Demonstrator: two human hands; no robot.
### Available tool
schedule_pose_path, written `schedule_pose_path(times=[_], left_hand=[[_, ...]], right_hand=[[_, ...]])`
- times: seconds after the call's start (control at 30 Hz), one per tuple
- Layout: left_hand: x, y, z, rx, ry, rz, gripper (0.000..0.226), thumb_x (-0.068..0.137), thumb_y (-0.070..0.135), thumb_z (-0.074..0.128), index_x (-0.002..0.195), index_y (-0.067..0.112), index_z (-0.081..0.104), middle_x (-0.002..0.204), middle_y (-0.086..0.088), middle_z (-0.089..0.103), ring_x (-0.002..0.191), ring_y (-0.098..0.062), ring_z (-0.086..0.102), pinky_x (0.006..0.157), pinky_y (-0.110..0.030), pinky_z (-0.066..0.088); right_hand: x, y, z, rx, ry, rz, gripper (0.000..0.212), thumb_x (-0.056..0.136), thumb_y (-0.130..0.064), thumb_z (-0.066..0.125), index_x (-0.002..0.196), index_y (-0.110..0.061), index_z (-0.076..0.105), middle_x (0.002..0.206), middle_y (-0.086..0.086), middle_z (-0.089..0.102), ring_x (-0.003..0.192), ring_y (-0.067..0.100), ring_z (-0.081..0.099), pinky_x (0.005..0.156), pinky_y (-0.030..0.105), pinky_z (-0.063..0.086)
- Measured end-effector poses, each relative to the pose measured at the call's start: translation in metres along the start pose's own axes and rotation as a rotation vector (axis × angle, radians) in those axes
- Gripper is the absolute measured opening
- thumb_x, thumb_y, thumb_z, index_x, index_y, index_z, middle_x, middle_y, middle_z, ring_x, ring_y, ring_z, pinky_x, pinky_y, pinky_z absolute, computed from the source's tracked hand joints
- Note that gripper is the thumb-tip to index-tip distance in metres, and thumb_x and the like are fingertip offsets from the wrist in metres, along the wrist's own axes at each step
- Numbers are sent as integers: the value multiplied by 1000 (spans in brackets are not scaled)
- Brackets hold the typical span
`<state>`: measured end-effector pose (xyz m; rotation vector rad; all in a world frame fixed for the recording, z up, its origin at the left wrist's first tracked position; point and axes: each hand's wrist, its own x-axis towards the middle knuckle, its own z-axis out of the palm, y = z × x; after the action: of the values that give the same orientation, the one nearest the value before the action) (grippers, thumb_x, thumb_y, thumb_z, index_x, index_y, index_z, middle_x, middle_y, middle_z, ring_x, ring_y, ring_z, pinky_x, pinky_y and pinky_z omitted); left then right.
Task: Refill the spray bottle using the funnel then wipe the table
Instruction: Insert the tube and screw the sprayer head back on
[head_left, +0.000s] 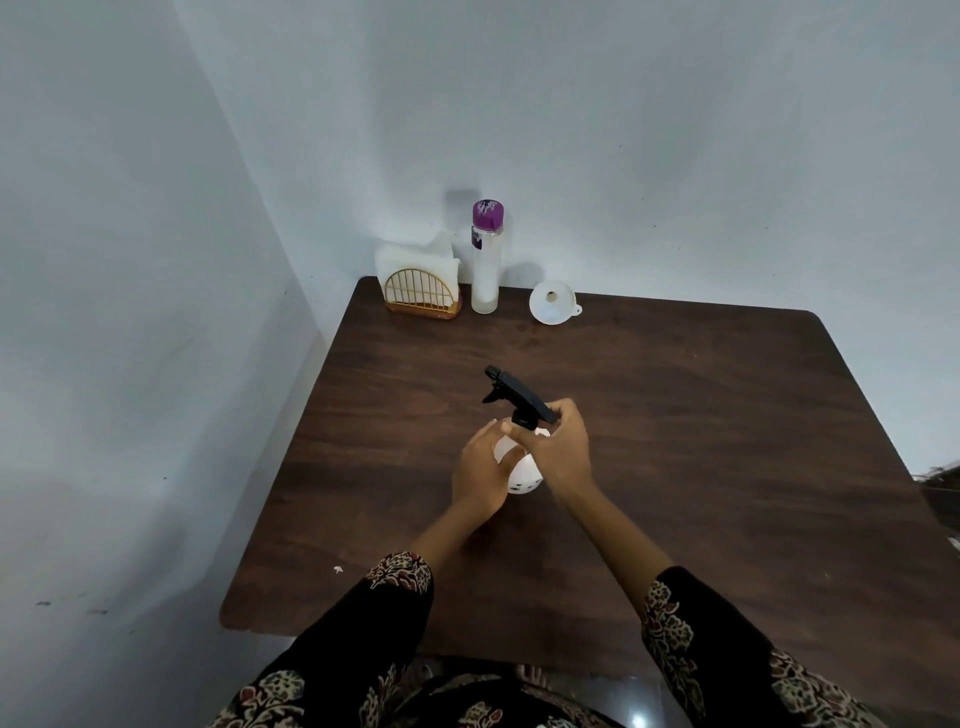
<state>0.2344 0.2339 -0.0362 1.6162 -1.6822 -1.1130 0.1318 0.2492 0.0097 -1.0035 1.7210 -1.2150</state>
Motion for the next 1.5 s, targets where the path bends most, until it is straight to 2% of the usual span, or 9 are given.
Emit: schedule_pose_path(times=[0.17,0.4,0.6,0.93,1.07,1.2,1.3,1.4,1.5], left_hand=[[-2,1,-1,-3,11,45,43,90,45,55,128,25,55,131,1,58,126,-19,49,97,-44,46],[-2,1,-3,-24,12,50,42,90,31,58,130,20,54,135,-2,55,129,-20,46,100,-44,43],[-2,2,-4,-6,8,45,44,90,37,58,131,22,53,137,-1,53,130,-19,45,100,-40,43],[1,5,-12,-63,-107,44,44,89,31,60,131,20,53,137,-1,53,134,-19,41,107,-41,37],[-5,8,-16,-73,-203,23,78,69,58,67,138,33,40,141,9,42,131,-12,34,108,-41,36],[-27,14,-21,-164,-225,-3,107,55,43,87,142,41,23,141,10,24,126,-12,29,105,-40,38],[-42,23,-23,-267,-306,40,90,58,31,88,132,37,36,130,12,41,118,-10,44,93,-29,47],[-56,34,-16,-300,-392,33,68,66,23,85,121,30,45,112,16,53,102,-3,54,81,-19,46],[-71,41,-1,-360,-509,7,61,71,21,82,119,28,45,103,21,54,93,5,54,74,-12,46]], right_hand=[[8,2,-18,-11,-268,-9,39,73,-14,77,106,-27,62,115,5,64,110,22,60,97,46,49],[5,-1,-7,-29,-59,-18,36,67,-11,82,78,-23,50,90,3,66,86,22,62,73,30,50],[11,-3,-26,-40,-323,-83,37,74,-10,77,105,-25,62,104,-1,68,100,15,64,87,31,51],[-2,-9,-9,-108,-145,-169,30,80,-9,71,84,-36,58,87,-11,65,90,13,63,84,32,51],[-8,-14,-17,-128,-128,-163,20,79,-12,72,89,-26,62,87,-9,66,88,11,64,77,29,50],[-21,-31,-36,-37,-163,-186,21,78,-13,75,97,-11,66,90,-1,69,83,7,66,67,18,50],[-32,-40,-48,42,-168,-189,22,79,-13,75,95,-4,63,84,1,67,73,4,65,63,20,50],[-40,-41,-56,139,-98,-187,48,70,-40,74,92,1,61,78,10,59,71,18,58,65,33,48],[-45,-40,-65,173,-70,-170,52,63,-55,71,94,-14,64,76,1,63,72,17,59,68,33,49]])
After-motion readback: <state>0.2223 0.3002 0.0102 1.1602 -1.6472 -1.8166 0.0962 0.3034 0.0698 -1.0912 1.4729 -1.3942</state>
